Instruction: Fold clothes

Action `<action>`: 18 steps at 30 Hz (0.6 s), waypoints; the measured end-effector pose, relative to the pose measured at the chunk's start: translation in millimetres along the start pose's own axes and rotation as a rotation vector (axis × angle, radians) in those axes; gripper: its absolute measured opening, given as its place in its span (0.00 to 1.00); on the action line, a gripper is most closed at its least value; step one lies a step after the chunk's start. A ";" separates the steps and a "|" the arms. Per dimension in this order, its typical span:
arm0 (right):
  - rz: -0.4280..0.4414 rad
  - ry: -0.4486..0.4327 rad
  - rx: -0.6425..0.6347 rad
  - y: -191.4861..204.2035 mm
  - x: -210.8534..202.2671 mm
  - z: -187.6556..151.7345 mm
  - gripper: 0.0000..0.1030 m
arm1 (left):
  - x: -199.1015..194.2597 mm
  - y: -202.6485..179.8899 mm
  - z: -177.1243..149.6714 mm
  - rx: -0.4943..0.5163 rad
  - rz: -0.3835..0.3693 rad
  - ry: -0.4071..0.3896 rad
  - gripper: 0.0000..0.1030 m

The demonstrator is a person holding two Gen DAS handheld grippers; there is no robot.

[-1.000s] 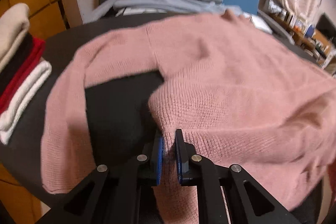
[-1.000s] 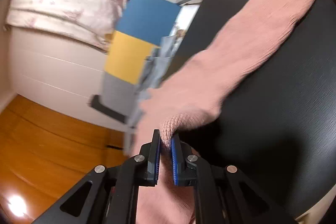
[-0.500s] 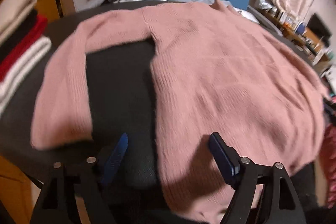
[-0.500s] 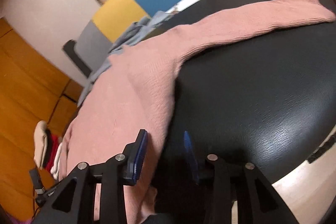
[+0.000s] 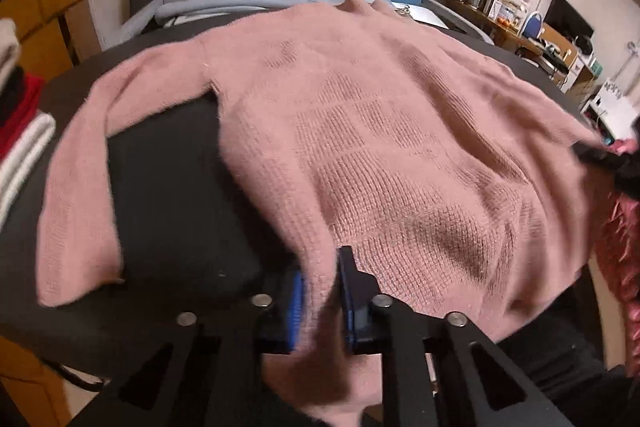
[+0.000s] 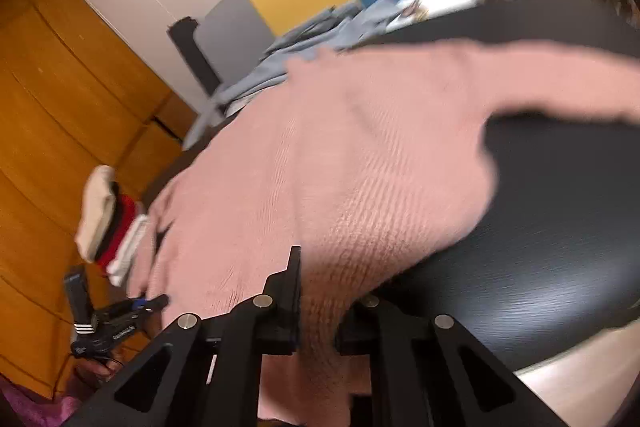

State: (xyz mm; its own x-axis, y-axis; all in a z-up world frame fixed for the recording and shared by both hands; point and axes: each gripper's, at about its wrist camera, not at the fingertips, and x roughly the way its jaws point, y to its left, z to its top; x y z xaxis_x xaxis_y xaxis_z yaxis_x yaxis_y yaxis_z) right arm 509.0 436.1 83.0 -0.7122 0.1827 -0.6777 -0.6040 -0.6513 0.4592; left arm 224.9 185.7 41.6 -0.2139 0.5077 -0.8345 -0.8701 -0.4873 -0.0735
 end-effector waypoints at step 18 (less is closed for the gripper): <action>-0.354 -0.039 0.057 -40.1 -20.8 42.8 0.28 | -1.3 32.2 28.7 0.202 0.402 -0.036 0.28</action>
State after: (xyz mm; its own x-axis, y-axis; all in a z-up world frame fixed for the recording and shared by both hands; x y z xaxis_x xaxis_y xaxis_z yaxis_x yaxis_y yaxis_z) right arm 532.8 489.9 103.2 -0.4682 0.4183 -0.7783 -0.8338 -0.5007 0.2325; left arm 184.4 189.8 56.0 -0.5653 0.3325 -0.7550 -0.7830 -0.5042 0.3642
